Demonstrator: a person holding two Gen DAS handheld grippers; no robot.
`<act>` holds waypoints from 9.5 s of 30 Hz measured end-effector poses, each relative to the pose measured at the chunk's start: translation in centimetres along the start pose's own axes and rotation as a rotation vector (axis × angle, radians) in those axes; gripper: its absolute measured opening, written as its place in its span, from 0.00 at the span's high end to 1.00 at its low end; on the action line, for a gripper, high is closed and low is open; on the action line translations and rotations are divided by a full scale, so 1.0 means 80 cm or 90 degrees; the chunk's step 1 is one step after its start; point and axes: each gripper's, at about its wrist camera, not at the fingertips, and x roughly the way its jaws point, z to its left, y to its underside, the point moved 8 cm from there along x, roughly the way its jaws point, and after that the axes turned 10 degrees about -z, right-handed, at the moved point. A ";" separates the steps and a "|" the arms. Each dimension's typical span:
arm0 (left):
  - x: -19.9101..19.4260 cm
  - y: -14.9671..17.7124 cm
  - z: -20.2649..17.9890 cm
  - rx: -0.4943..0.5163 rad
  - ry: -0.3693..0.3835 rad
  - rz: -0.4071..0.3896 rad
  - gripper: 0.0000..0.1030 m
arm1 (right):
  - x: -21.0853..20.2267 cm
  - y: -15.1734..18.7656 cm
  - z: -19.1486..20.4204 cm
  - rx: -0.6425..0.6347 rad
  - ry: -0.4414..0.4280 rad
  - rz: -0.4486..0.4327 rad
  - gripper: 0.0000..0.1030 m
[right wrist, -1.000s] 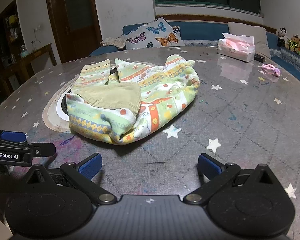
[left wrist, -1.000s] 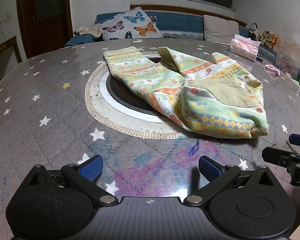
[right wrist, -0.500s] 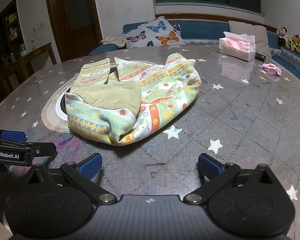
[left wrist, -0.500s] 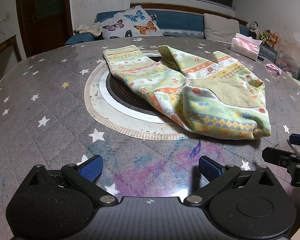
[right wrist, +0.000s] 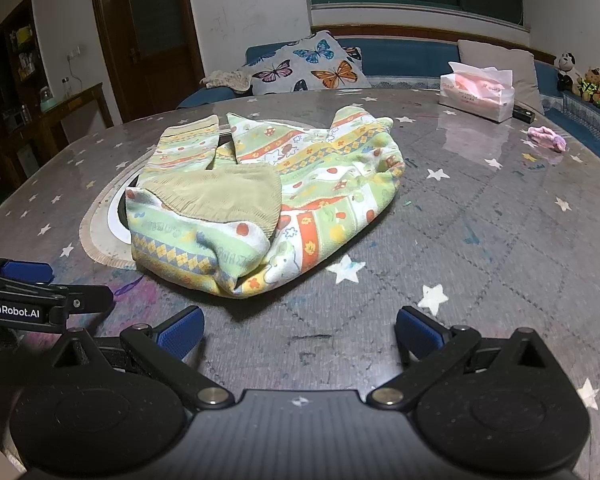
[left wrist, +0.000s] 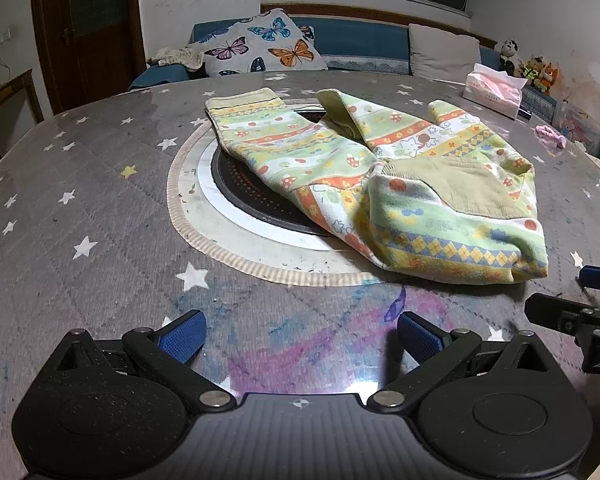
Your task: Fold clothes
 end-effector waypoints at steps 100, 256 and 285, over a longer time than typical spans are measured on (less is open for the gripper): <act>0.090 -0.159 0.063 -0.036 -0.021 -0.084 0.99 | 0.025 -0.155 -0.152 0.045 0.050 -0.105 0.97; 0.093 -0.130 -0.018 0.064 0.138 -0.046 0.50 | 0.010 -0.055 -0.217 0.094 0.084 0.027 0.44; 0.201 -0.192 0.032 0.017 0.098 -0.057 0.99 | 0.179 -0.150 -0.180 0.017 0.046 0.040 0.97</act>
